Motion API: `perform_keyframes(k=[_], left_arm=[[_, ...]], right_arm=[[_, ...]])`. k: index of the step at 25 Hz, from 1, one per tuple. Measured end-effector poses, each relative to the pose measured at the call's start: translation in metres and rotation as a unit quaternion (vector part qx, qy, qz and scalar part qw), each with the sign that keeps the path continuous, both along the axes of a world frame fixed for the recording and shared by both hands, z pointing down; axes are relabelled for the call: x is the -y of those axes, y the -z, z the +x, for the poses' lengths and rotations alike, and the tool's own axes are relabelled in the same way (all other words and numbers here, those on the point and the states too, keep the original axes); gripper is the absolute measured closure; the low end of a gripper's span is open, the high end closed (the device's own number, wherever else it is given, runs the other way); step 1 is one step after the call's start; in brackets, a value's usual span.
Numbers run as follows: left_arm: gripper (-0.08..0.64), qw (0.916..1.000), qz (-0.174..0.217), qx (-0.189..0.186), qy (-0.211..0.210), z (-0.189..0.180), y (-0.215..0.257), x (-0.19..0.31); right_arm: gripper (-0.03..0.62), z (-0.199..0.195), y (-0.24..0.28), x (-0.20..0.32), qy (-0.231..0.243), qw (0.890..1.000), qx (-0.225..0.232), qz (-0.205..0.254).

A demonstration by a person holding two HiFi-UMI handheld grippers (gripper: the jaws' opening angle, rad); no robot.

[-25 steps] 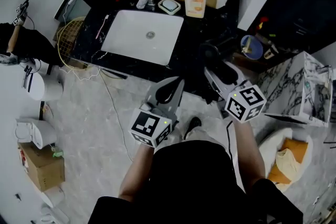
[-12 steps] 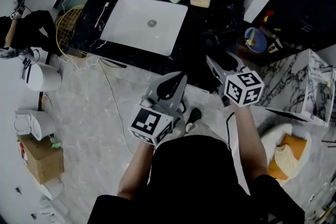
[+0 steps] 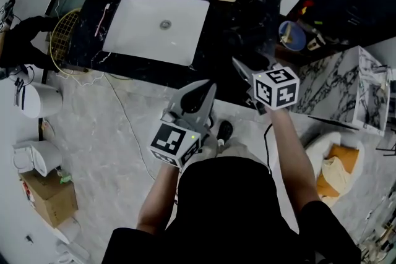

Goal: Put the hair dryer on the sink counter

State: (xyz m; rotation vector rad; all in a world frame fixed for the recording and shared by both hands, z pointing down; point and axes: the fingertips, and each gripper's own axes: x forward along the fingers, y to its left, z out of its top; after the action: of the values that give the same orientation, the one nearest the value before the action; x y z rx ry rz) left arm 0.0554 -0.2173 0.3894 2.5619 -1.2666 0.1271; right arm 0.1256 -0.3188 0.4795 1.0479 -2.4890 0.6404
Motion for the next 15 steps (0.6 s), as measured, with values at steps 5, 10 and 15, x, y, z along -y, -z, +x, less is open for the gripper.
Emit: perform_keyframes(k=[5,10,15], left_arm=[[0.561,0.9998,-0.017,-0.003,-0.014,-0.003,-0.016,0.010],[0.562,0.9993,-0.027,-0.008,-0.024,-0.006,-0.026,0.020],[0.561,0.9990,-0.034,-0.007,-0.030,-0.013,-0.035,0.028]], right_arm=[[0.390,-0.004,-0.021,0.010,-0.003,0.999,-0.026,-0.025],[0.390,-0.007,-0.040,0.020,-0.009,0.997,-0.056,-0.055],[0.390,-0.014,-0.054,0.027,-0.014,0.993,-0.085,-0.079]])
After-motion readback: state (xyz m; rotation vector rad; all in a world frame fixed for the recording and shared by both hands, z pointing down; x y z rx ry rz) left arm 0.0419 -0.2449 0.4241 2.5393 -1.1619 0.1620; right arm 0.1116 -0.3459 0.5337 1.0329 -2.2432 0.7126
